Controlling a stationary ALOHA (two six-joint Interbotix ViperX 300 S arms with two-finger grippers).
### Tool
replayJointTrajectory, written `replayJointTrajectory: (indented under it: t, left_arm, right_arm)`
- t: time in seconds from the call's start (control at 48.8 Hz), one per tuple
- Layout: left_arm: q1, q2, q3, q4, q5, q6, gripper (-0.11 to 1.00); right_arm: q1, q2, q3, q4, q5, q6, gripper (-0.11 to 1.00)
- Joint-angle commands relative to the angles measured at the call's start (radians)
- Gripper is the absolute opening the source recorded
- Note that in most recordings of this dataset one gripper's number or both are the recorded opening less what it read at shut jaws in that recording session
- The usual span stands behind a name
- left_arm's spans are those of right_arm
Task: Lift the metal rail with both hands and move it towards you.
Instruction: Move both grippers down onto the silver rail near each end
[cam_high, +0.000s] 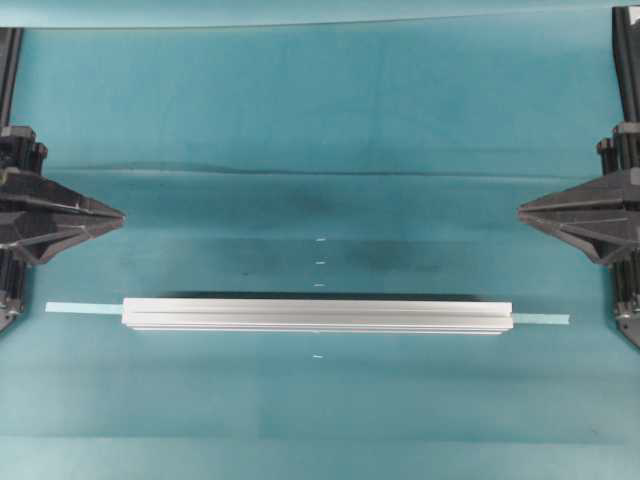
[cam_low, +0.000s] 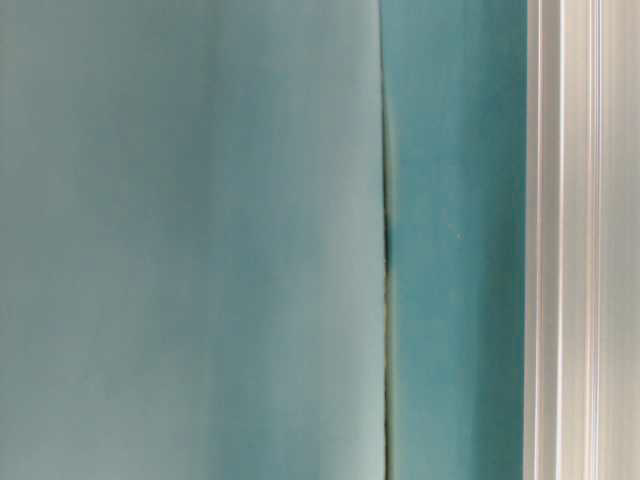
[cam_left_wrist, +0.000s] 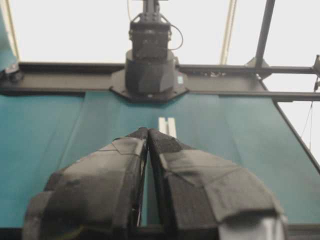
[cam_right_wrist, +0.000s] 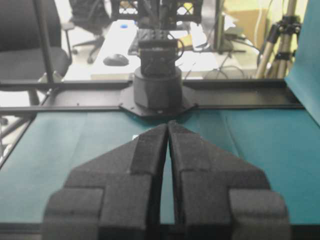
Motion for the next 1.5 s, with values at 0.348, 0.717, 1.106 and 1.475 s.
replayJointTrajectory:
  t: [0.348,0.717,1.106,1.475]
  left_arm:
    - [-0.014,0.025,-0.210,0.015,0.362,-0.083,-0.05]
    - [-0.015,0.215,-0.423,0.015,0.723,-0.086,-0.05]
    - [-0.005,0.397,-0.543,0.015,1.006,-0.084,-0.05]
    - [-0.011,0.594,-0.618,0.015,1.154,-0.089,-0.05]
  right_arm:
    - [-0.008,0.037,-0.195,0.075,0.431,0.089,0.01]
    - [-0.009,0.215,-0.382,0.075,0.890,0.196,0.01]
    - [-0.002,0.520,-0.588,0.075,1.221,0.215,0.01]
    - [-0.002,0.669,-0.647,0.058,1.339,0.199,0.01]
